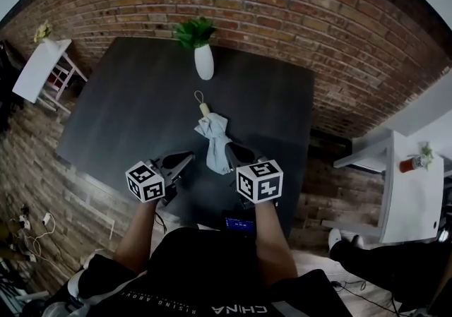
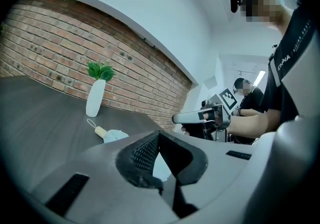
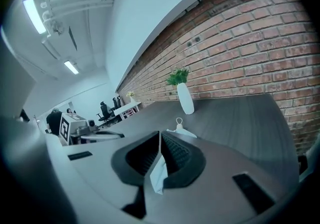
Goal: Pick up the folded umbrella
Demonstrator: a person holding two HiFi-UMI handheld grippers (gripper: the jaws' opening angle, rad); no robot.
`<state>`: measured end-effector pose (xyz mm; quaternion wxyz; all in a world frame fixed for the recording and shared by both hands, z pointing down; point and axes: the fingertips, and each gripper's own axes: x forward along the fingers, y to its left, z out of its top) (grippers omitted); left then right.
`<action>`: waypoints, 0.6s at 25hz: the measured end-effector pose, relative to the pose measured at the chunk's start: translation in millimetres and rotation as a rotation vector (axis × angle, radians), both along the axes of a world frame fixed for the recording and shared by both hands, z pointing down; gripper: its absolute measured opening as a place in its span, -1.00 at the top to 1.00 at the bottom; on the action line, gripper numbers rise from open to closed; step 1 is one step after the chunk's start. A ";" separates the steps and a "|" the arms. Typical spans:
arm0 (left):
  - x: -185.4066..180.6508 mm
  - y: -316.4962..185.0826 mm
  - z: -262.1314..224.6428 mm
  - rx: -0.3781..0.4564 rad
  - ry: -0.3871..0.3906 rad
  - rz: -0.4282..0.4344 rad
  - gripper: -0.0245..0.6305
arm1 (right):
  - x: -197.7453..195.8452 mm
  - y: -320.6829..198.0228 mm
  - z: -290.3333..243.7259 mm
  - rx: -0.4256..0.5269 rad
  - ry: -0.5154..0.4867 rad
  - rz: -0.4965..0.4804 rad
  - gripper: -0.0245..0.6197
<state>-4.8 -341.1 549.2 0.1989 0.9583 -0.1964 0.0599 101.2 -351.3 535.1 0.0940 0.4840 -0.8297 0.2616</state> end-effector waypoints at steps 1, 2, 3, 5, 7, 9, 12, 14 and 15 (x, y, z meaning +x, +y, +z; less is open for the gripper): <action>-0.8 -5.5 -2.6 0.005 0.003 0.004 0.92 | -1.6 -2.9 -1.5 0.006 0.004 -0.002 0.89; -0.7 -10.4 -5.3 0.010 0.004 0.008 0.92 | -2.5 -6.0 -3.0 0.009 0.004 -0.002 0.89; 0.3 -14.2 -7.7 0.015 0.006 0.014 0.92 | -2.6 -8.9 -4.4 0.011 0.003 -0.001 0.89; 3.9 -17.3 -10.0 0.018 0.010 0.022 0.92 | -1.8 -12.6 -5.6 0.010 0.007 -0.002 0.89; 7.3 -16.2 -8.1 0.015 0.010 0.026 0.92 | -1.9 -14.4 -4.2 0.006 0.015 -0.012 0.89; 10.1 -14.2 -3.9 0.009 0.011 0.025 0.92 | -1.9 -15.7 -1.0 0.000 0.025 -0.025 0.89; 10.3 -11.0 2.7 0.001 0.010 0.013 0.92 | -2.6 -15.7 4.3 -0.010 0.038 -0.045 0.89; 9.1 -10.1 5.4 -0.003 0.013 -0.001 0.92 | -3.2 -15.6 7.9 -0.017 0.043 -0.054 0.89; 9.0 -10.2 6.2 -0.004 0.016 -0.006 0.92 | -3.4 -16.0 9.4 -0.021 0.045 -0.059 0.89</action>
